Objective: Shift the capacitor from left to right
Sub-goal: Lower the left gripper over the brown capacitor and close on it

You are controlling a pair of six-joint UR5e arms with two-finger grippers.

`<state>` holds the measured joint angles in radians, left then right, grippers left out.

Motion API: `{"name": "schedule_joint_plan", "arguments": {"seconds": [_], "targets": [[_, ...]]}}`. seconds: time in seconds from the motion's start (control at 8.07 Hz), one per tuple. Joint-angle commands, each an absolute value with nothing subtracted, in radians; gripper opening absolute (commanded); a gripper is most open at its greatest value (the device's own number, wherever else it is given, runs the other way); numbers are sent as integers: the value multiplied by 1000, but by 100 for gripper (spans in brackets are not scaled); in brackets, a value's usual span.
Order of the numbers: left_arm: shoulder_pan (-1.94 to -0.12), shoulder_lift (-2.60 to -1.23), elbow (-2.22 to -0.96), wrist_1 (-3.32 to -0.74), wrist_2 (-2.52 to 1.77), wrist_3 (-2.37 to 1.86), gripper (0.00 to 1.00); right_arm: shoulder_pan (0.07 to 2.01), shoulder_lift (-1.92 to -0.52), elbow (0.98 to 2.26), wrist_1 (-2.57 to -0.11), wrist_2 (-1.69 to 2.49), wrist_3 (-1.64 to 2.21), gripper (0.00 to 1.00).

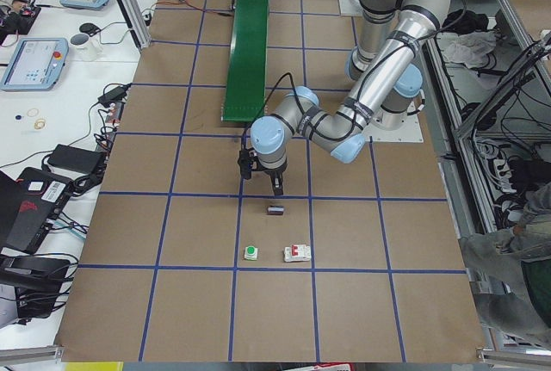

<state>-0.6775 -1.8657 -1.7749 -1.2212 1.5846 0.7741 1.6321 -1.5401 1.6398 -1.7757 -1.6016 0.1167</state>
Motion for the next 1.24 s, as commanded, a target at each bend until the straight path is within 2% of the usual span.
{"name": "schedule_joint_plan", "arguments": {"seconds": [0.0,0.25,1.12], "targets": [[-669,-1917,-1773,-1108,1595,791,100,1632,-1540,1640,-1776,-1605,117,100],[-643,-1972,-1775,-1037,1594,804,100,1632,-1540,1640,-1776,-1603,118,100],[-643,-2028,-1776,-968,1592,830,100,1632,-1540,1640,-1778,-1600,120,100]]}}
